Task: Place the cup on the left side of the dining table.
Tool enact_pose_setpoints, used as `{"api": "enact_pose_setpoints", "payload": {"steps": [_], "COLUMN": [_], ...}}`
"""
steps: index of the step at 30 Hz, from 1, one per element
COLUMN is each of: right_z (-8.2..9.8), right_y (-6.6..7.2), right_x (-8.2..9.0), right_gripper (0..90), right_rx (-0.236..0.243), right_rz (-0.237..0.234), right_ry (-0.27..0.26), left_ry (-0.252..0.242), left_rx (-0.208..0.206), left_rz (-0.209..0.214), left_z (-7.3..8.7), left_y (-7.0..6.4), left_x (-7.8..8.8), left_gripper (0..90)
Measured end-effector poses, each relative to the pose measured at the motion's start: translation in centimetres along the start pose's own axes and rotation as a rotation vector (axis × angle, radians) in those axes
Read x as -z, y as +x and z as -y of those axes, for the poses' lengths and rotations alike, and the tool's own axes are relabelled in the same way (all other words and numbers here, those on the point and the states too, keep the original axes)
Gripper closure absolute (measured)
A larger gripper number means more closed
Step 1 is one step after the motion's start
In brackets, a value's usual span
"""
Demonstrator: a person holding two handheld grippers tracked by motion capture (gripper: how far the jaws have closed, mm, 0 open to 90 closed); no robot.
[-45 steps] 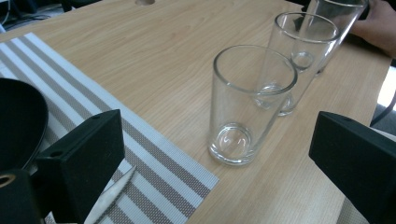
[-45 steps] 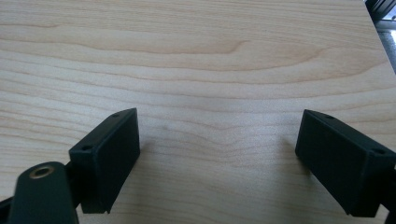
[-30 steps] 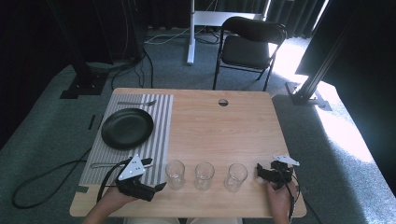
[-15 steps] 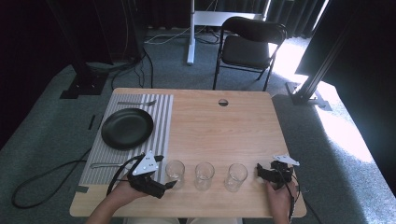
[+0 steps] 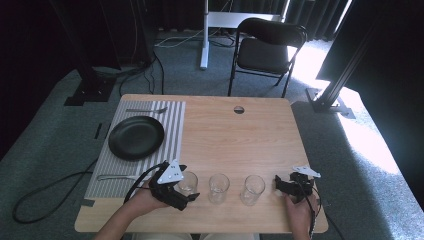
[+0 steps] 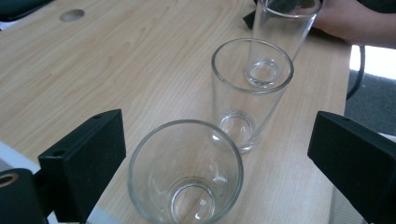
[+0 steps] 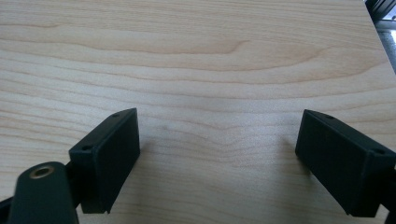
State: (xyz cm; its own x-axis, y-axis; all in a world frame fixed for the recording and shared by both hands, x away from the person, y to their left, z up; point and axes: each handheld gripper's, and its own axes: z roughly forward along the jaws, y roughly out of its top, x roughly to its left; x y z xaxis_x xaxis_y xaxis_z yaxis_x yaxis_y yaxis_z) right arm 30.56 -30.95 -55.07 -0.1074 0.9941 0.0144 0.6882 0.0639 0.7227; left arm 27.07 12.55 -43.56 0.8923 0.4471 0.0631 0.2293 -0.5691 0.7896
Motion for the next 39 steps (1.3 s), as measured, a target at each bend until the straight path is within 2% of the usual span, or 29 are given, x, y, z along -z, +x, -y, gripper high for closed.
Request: {"api": "enact_pose_setpoints", "payload": {"steps": [1,6,12,19,20,22,24,30,35,39], "right_z": [0.0,0.0,0.0,0.0,0.0,0.0,0.0,0.0,0.0,0.0], "right_y": [0.0,0.0,0.0,0.0,0.0,0.0,0.0,0.0,0.0,0.0], "right_x": [0.0,0.0,0.0,0.0,0.0,0.0,0.0,0.0,0.0,0.0], "right_gripper": [13.2,13.2,13.2,13.2,13.2,13.2,13.2,13.2,13.2,13.2], "right_rx": [0.000,0.000,0.000,0.000,0.000,0.000,0.000,0.000,0.000,0.000], "right_rz": [0.000,0.000,0.000,0.000,0.000,0.000,0.000,0.000,0.000,0.000], "right_ry": [0.000,0.000,0.000,0.000,0.000,0.000,0.000,0.000,0.000,0.000], "left_ry": [0.006,0.017,0.039,0.063,0.071,0.076,0.084,0.135,0.164,0.166], "left_rx": [-0.001,-0.018,-0.031,-0.049,-0.069,-0.073,-0.082,-0.113,-0.121,-0.119], "left_rz": [0.012,0.014,0.044,0.057,0.059,0.073,0.070,0.096,0.106,0.107], "left_z": [-0.1,-0.5,-1.4,-2.1,-2.6,-2.9,-3.0,-4.0,-4.3,-4.5], "left_y": [0.0,-0.2,-0.3,-0.5,-0.6,-0.7,-0.8,-1.1,-1.5,-1.6], "left_x": [-0.1,-0.8,-1.6,-2.3,-2.7,-2.9,-3.1,-4.0,-4.8,-5.2], "left_gripper": [4.6,4.7,4.7,4.8,5.7,5.7,5.7,5.7,5.7,5.7]}}
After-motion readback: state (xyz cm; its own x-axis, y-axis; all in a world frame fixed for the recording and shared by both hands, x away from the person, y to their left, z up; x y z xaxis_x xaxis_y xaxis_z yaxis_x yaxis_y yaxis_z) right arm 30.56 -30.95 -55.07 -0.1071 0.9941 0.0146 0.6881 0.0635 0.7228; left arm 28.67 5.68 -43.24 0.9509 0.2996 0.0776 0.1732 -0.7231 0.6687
